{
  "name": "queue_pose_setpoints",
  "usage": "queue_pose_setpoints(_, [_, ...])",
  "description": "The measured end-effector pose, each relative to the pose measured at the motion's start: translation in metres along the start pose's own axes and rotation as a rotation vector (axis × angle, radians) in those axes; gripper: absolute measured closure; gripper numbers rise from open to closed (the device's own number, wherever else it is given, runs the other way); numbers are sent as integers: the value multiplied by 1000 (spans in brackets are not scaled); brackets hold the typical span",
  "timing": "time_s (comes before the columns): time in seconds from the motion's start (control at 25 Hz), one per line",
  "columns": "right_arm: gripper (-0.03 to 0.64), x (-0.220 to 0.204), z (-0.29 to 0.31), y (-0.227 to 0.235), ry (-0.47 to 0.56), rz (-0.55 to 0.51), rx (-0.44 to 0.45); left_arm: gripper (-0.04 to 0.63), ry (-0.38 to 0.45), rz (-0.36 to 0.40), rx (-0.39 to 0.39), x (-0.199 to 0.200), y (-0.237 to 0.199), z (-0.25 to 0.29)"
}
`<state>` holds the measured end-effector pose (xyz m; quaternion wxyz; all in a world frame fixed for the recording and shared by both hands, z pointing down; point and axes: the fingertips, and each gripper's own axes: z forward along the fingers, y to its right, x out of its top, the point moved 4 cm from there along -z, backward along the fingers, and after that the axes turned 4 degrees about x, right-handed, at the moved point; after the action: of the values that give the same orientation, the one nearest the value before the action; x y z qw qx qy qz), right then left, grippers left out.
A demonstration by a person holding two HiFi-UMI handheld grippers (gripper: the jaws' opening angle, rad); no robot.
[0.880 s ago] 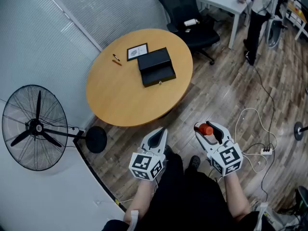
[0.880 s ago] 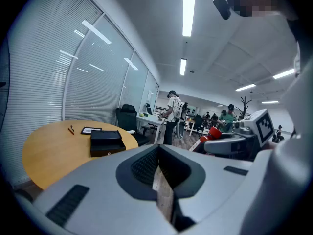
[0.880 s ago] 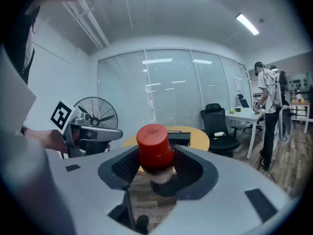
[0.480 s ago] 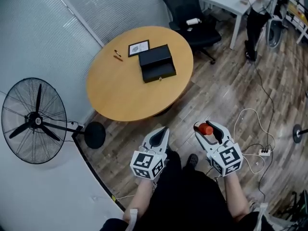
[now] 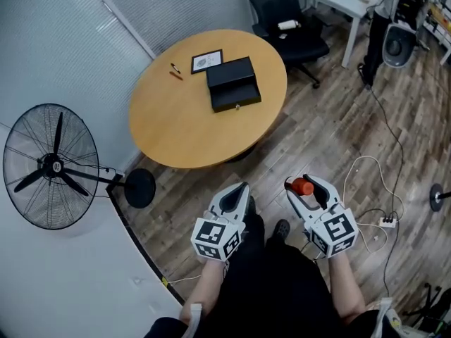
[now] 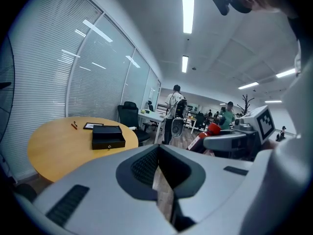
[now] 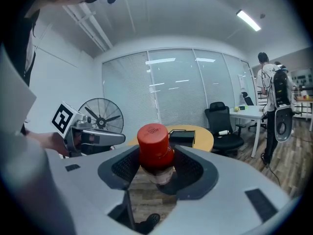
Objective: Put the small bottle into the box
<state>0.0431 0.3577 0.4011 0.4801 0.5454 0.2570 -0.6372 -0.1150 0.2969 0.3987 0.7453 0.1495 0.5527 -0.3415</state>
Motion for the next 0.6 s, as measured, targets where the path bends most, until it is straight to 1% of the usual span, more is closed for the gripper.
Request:
queue_pose_setpoints(0.4, [391, 3, 20, 13, -28, 32, 4, 600, -15, -27, -1, 0, -20, 14])
queue_pose_setpoints(0.6, [391, 11, 37, 21, -38, 31, -9, 600, -17, -36, -22, 7, -35, 27])
